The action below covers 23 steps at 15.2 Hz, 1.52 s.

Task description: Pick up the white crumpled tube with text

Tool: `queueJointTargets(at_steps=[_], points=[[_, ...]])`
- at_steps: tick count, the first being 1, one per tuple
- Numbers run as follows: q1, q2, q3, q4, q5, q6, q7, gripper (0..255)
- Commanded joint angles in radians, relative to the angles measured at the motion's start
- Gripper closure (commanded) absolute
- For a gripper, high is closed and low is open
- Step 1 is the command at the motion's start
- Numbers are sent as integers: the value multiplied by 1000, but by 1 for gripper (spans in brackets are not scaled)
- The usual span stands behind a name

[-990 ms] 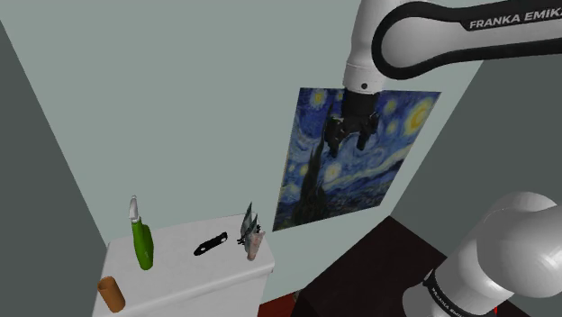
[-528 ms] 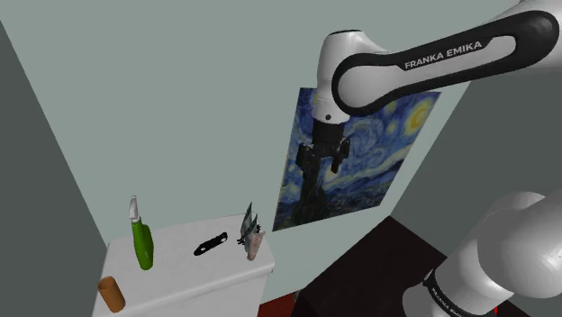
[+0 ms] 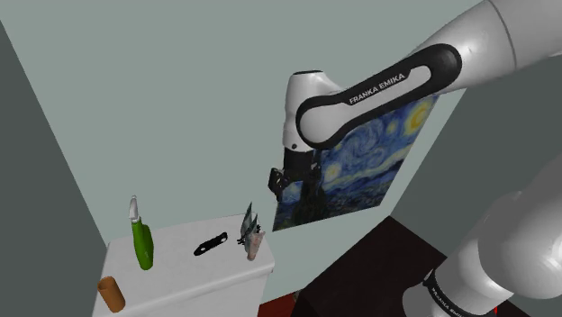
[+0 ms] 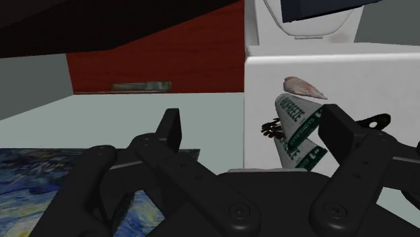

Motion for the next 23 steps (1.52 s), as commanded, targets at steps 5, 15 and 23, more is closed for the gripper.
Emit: queueJointTargets(at_steps=[5, 15, 23], points=[[29, 244, 23, 100, -23, 125, 98, 0], [78, 496, 6, 210, -64, 251, 170, 0], [84, 528, -1, 214, -73, 278, 173, 255]])
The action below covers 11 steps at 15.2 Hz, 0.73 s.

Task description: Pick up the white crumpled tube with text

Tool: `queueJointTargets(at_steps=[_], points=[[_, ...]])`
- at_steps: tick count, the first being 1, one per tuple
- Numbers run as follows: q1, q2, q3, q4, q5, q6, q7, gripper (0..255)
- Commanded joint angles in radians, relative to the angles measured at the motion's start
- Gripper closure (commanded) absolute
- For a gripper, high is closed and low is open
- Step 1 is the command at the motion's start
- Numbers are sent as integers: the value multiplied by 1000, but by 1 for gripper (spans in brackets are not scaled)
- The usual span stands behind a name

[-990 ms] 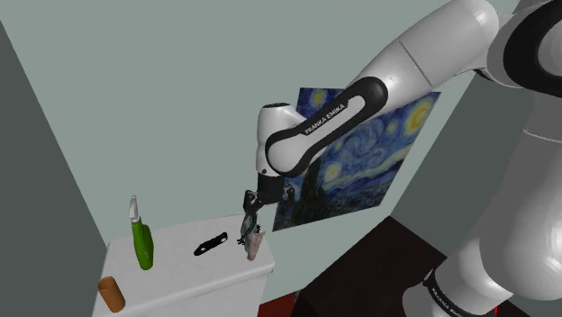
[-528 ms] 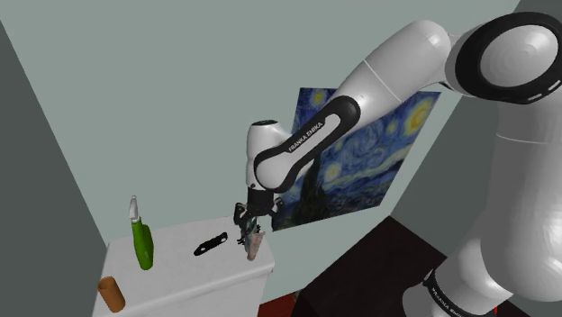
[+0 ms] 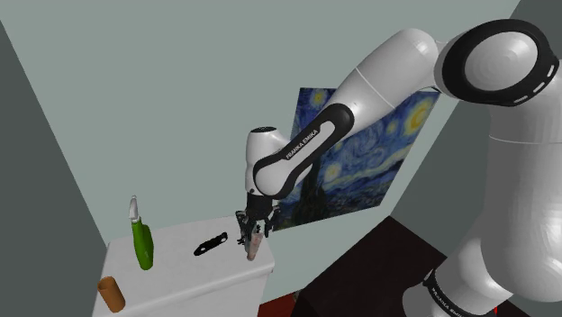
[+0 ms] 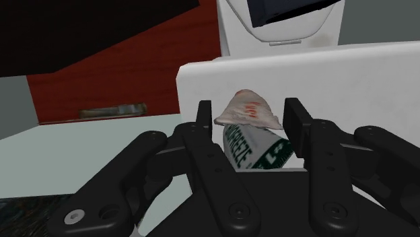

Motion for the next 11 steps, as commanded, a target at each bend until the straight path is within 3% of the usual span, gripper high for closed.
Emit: queueJointTargets(at_steps=[1, 11], points=[[0, 1, -1, -1, 0, 0, 0, 255], [-12, -60, 13, -8, 17, -53, -6, 255]])
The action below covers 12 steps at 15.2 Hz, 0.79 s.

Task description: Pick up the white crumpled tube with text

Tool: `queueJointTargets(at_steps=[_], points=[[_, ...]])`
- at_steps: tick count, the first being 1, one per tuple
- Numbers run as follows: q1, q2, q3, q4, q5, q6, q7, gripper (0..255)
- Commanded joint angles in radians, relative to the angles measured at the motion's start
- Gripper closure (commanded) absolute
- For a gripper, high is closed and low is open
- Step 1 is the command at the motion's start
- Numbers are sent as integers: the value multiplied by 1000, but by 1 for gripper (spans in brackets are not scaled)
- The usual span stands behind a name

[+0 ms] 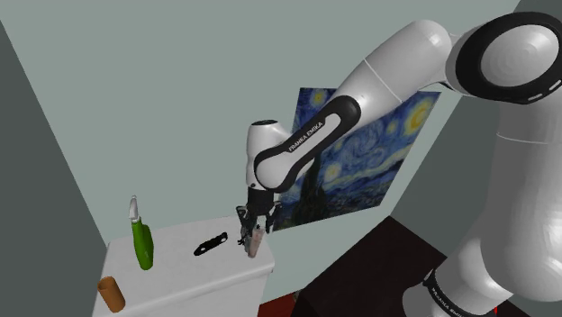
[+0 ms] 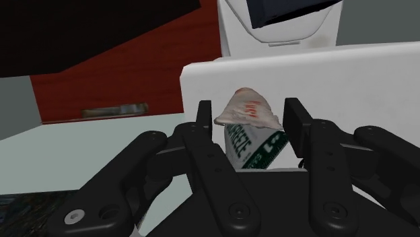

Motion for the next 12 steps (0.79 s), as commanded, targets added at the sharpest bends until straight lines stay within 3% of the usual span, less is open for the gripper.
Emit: queueJointTargets(at_steps=[1, 12], points=[[-4, -23, 5, 0, 7, -23, -2, 255], [-20, -127, 23, 5, 39, -128, -11, 255]])
